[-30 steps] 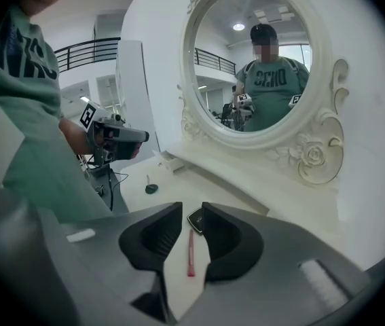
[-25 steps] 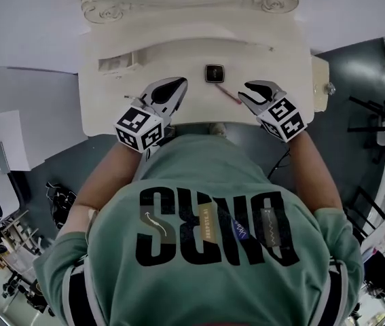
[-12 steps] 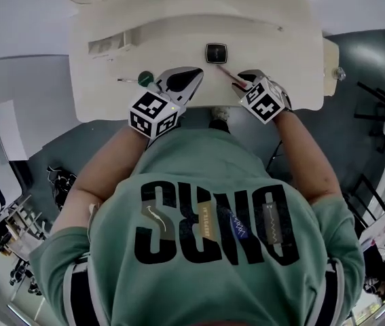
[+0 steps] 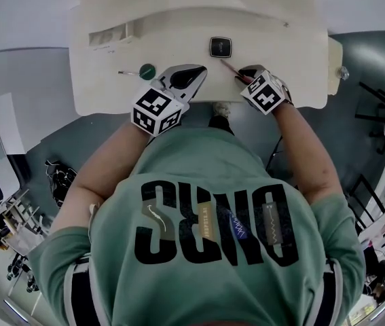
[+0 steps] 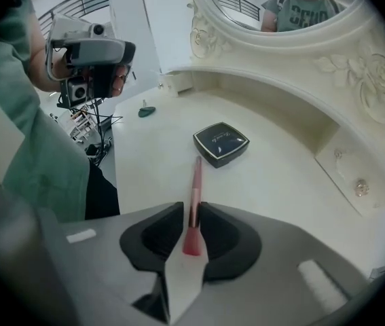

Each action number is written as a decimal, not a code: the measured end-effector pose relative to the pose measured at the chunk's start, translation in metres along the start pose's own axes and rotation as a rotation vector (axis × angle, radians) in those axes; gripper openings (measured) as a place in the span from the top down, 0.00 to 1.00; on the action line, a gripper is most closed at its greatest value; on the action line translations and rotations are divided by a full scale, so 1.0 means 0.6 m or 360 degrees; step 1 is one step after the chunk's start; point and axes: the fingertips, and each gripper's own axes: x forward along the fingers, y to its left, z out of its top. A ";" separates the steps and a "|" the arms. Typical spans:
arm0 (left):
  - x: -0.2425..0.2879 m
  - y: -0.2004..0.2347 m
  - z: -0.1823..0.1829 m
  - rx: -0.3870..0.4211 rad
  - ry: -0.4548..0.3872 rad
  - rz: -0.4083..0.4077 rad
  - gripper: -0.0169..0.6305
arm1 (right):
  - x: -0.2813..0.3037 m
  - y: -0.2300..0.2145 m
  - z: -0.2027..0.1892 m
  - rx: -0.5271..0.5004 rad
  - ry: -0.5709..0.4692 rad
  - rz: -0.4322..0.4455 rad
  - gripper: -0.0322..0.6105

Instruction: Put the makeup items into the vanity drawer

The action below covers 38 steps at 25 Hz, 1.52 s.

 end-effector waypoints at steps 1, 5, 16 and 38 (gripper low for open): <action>-0.001 0.001 -0.001 -0.0006 -0.0002 0.0004 0.98 | 0.000 0.000 0.001 -0.0001 0.0003 0.0011 0.83; -0.005 0.005 0.001 -0.0031 -0.0021 0.0014 0.98 | -0.001 0.004 0.000 -0.0006 -0.0015 0.0028 0.87; -0.075 0.034 0.106 -0.0035 -0.0255 0.0112 0.98 | -0.139 -0.007 0.115 0.0154 -0.0475 0.0005 0.87; -0.243 -0.012 0.365 0.0145 -0.0725 0.0118 0.98 | -0.521 -0.046 0.317 0.0149 -0.1437 -0.0187 0.87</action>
